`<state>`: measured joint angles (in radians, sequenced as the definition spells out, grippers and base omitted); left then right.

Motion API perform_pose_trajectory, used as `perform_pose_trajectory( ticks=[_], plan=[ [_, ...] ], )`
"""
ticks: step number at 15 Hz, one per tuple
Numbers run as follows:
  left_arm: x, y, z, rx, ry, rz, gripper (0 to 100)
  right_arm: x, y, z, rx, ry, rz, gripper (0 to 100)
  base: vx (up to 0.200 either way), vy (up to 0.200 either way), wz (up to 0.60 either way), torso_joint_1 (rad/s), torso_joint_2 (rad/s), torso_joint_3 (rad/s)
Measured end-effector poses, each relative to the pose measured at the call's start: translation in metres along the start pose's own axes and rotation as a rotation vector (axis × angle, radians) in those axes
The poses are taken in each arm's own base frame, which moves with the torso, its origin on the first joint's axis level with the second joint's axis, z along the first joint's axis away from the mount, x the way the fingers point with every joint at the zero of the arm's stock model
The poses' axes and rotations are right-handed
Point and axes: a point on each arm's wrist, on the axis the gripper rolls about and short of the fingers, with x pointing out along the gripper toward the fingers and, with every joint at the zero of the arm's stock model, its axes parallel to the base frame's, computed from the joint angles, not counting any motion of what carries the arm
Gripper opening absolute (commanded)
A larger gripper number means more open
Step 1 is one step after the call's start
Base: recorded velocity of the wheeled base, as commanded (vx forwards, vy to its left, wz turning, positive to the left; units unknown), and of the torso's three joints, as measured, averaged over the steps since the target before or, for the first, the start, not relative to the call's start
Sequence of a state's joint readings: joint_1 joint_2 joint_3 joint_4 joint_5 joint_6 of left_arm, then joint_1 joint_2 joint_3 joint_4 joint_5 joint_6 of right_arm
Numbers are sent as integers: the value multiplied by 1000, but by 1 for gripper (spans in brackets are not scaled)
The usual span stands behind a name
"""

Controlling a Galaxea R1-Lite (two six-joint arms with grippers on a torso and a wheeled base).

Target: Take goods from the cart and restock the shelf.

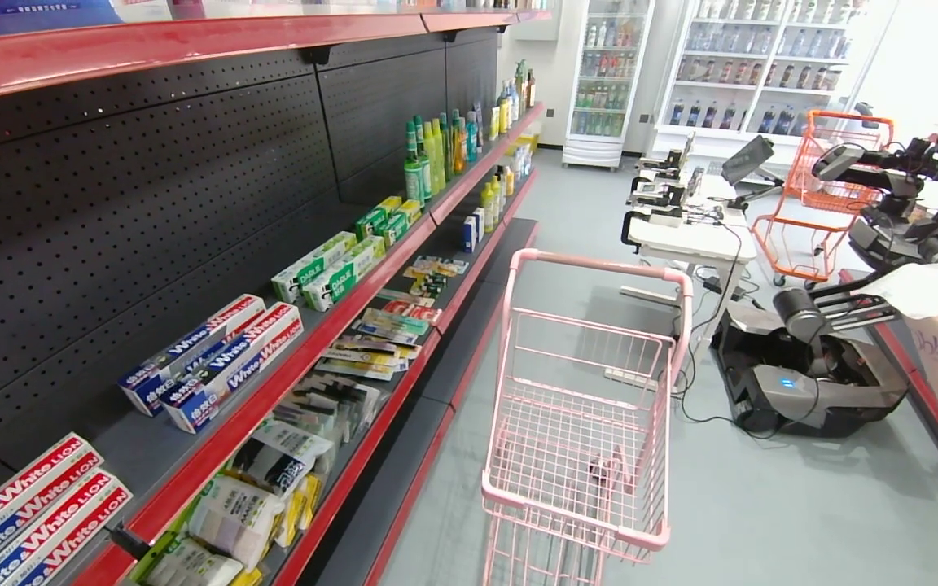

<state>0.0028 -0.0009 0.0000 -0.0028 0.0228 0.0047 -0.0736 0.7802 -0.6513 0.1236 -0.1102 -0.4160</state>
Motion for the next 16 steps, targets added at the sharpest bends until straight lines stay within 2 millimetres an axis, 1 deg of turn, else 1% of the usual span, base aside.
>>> perform_pose_trajectory(
  ticks=[1,7,16],
  plan=[
    [0,0,0,0,0,0,100,0,0,-1,-17,6,-1,0,0,0,0,0,0,0],
    [0,0,0,0,0,0,100,2,4,-8,-32,25,10,0,0,0,600,4,1,2],
    [0,0,0,0,0,0,100,2,3,-5,-41,-3,7,0,0,0,600,2,1,3]
  ],
)
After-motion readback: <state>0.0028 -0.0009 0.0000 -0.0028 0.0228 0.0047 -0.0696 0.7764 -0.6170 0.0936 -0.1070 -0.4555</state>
